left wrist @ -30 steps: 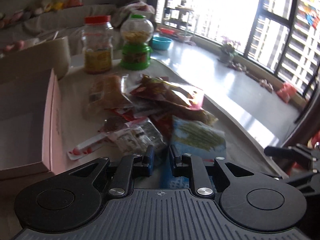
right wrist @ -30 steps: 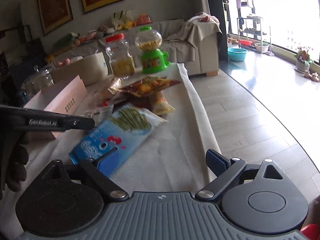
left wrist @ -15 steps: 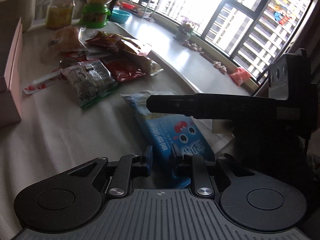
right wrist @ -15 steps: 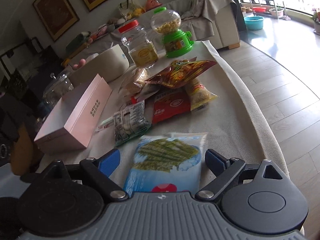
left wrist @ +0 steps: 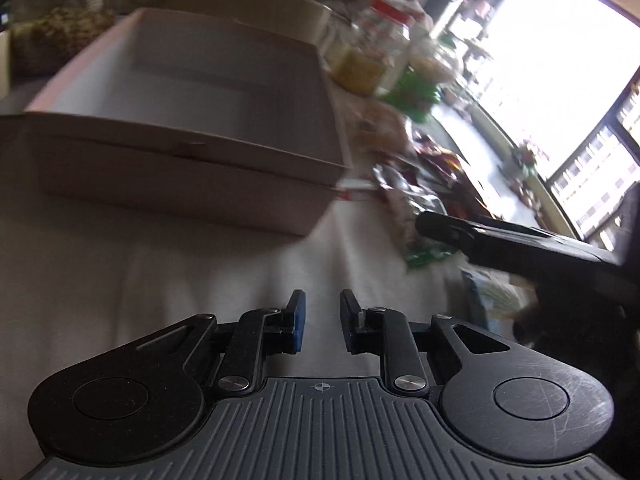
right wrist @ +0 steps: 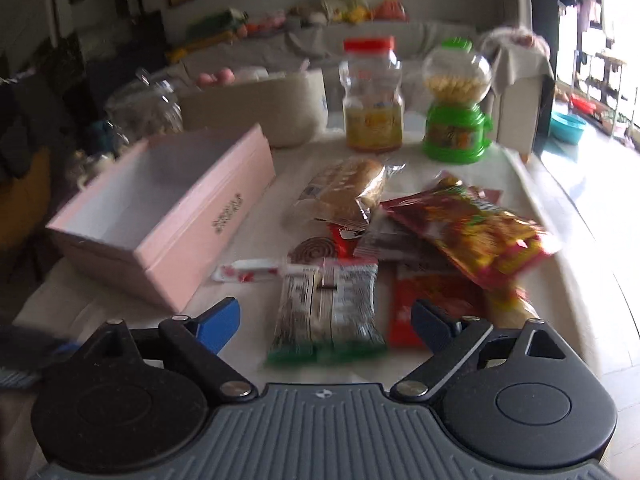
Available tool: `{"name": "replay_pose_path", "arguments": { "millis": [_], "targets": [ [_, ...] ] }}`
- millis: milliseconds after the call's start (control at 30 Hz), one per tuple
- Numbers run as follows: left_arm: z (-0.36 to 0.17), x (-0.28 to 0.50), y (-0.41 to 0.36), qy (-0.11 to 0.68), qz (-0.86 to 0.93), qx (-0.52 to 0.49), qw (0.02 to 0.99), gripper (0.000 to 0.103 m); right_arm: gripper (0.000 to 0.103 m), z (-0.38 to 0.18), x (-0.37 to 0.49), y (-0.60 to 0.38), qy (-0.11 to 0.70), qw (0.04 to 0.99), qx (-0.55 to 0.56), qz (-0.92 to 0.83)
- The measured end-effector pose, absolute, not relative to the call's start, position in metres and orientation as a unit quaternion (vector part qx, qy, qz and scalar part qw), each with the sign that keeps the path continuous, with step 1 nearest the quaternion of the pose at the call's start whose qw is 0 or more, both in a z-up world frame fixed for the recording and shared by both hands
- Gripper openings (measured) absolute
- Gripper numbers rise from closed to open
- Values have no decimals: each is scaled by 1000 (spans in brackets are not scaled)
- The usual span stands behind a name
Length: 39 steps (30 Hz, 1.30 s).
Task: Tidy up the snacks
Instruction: 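Grasp the blue seaweed bag with the right gripper while the left gripper approaches a clear snack pack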
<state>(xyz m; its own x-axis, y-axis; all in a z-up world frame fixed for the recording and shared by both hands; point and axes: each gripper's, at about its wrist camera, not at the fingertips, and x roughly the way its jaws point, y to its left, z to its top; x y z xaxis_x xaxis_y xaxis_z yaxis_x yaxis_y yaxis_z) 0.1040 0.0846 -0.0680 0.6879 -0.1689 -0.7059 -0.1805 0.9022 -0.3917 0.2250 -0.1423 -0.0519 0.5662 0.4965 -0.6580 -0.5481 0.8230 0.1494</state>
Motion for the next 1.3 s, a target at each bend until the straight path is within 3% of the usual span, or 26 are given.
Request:
{"name": "replay_pose_path", "arguments": {
  "millis": [67, 333, 367, 400, 467, 600, 833, 1133, 1300],
  "targets": [
    [-69, 94, 97, 383, 17, -230, 895, 22, 59, -57, 237, -128, 384, 876, -47, 287],
    [-71, 78, 111, 376, -21, -252, 892, 22, 59, -57, 177, -120, 429, 820, -18, 378],
    [-71, 76, 108, 378, -29, -253, 890, 22, 62, -56, 167, -121, 432, 814, -11, 389],
    [-71, 77, 104, 381, -36, -252, 889, 22, 74, -55, 159, -123, 433, 808, -4, 400],
    [-70, 75, 98, 388, -39, -252, 886, 22, 87, -49, 144, -131, 420, 812, 5, 405],
    [-65, 65, 85, 395, -43, -259, 880, 22, 94, -33, 121, -165, 348, 867, -22, 356],
    [-64, 97, 38, 394, -73, -199, 894, 22, 95, -50, 118, -233, 344, 907, 1, 242],
    [-44, 88, -35, 356, -53, 13, 933, 23, 98, -76, 124, -272, 344, 915, 64, 201],
    [-68, 90, -57, 379, -60, 123, 915, 28, 101, -82, 119, -276, 331, 918, 84, 201]
  ]
}}
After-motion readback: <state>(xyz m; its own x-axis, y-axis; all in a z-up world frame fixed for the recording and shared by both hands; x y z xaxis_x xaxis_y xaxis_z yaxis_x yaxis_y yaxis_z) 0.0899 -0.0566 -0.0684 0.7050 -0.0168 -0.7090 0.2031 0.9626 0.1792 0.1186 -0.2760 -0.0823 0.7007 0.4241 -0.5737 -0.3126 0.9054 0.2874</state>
